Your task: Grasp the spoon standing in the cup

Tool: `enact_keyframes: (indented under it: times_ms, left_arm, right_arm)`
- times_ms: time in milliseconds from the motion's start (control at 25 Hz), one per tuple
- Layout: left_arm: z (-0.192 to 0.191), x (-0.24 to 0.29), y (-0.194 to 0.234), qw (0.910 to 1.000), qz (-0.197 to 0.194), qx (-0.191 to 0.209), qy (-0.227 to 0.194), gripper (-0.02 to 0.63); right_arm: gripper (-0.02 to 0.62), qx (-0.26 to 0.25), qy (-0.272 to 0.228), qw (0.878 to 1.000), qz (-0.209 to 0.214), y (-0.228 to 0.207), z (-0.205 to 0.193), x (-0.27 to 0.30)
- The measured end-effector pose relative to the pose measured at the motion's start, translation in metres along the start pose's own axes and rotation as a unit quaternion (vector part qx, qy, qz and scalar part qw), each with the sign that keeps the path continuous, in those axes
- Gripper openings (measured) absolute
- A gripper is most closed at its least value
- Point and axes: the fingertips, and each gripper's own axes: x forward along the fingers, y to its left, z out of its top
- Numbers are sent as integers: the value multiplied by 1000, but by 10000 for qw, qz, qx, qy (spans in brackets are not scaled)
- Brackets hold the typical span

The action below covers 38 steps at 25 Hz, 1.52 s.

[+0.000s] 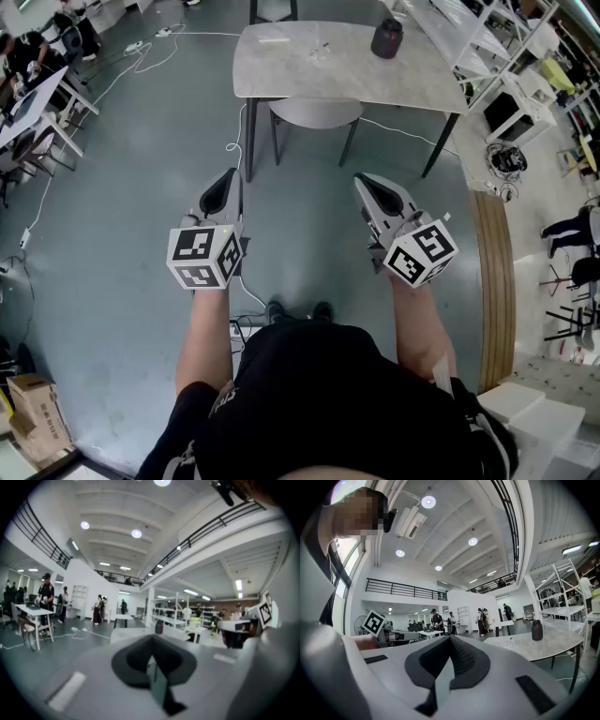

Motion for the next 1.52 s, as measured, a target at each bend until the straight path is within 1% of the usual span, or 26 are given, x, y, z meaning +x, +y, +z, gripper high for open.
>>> enact_keyframes:
  times_ms: [120,280,400,480,560,640,760,880,1000,1120,1280,1520]
  left_arm:
    - [-4,4,-7,10000,33,-76,-38,8]
    - [-9,12,-21,10000,-26,3,15,6]
    - [-6,16,-35,10000,-57,27,-40,8]
    - [1,21,-46,9999,-79,40,-115,8]
    - [15,29,-58,9996,-87,190,-207,8]
    - [30,32,-69,9989,-35,329,-321,8]
    - [41,25,-79,9982,121,260,-519,8]
    - [31,21,-87,9987,212,144,-442,8]
    - [19,15,-90,9989,270,170,-332,9]
    - [8,16,-91,9991,296,209,-207,9]
    - [4,35,-93,9995,149,235,-116,9]
    - [12,91,-82,9994,-182,264,-127,9]
  right_arm:
    - [-9,-39,6,10000,34,-7,-4,-1]
    - [-9,-162,8,9998,72,-8,-1,-2]
    - [-9,-165,-43,9998,93,-11,1,-12]
    - [-9,-34,-55,9997,234,-14,4,-20]
    - [-8,39,-62,9992,384,-17,14,-24]
    - [-6,-30,-108,9992,386,-22,26,-28]
    - [-5,-19,-313,9992,262,-30,39,-40]
    - [-5,110,-492,9985,212,-35,41,-52]
    - [0,71,-410,9987,310,-31,31,-58]
    - [37,65,-310,9983,495,-26,18,-60]
    - [40,48,-146,9987,487,-35,10,-50]
    - [34,4,-24,9993,383,-67,8,-13]
